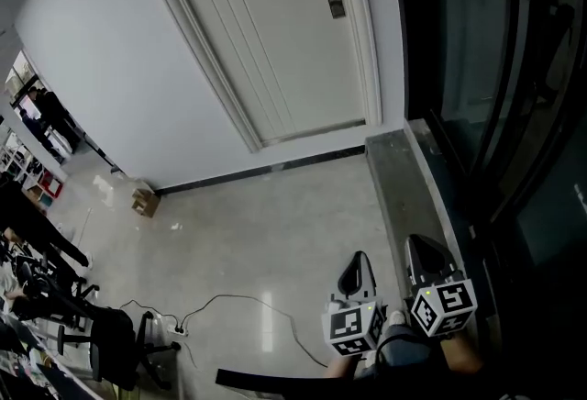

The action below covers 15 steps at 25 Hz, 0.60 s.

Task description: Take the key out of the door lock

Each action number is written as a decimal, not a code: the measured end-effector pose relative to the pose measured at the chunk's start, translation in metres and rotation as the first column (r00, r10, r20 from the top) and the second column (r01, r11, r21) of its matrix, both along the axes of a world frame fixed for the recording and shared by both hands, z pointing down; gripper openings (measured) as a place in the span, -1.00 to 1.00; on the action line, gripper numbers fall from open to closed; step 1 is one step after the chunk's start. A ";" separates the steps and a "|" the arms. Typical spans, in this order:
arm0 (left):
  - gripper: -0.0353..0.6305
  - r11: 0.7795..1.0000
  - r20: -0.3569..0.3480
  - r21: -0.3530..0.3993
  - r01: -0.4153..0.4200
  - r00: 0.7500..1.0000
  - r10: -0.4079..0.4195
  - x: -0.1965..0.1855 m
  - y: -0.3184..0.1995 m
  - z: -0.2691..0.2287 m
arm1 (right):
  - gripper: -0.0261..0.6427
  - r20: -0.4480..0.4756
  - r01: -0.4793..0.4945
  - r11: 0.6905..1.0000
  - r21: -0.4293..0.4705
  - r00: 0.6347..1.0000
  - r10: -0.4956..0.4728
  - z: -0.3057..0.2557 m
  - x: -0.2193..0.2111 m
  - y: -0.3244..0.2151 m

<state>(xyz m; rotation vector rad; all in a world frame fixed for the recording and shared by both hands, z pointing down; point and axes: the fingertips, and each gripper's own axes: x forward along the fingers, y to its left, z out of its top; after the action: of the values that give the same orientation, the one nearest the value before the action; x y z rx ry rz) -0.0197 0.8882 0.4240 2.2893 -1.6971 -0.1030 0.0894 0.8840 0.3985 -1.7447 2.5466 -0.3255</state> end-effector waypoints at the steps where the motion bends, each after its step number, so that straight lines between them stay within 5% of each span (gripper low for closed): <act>1: -0.89 1.000 -0.004 -0.001 0.012 1.000 -0.012 -0.002 -0.009 0.002 | -0.92 -0.005 0.004 1.000 0.003 1.000 -0.004 0.003 0.000 -0.009; 15: -0.89 1.000 -0.049 0.021 0.018 0.999 -0.017 0.052 -0.174 -0.020 | -0.92 -0.026 0.058 0.997 0.054 0.998 -0.057 -0.021 0.041 -0.180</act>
<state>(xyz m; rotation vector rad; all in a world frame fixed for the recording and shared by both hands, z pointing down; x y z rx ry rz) 0.0322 0.7138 0.4045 2.2685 -1.7000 -0.1797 0.1302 0.7041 0.3778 -1.6700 2.6008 -0.2350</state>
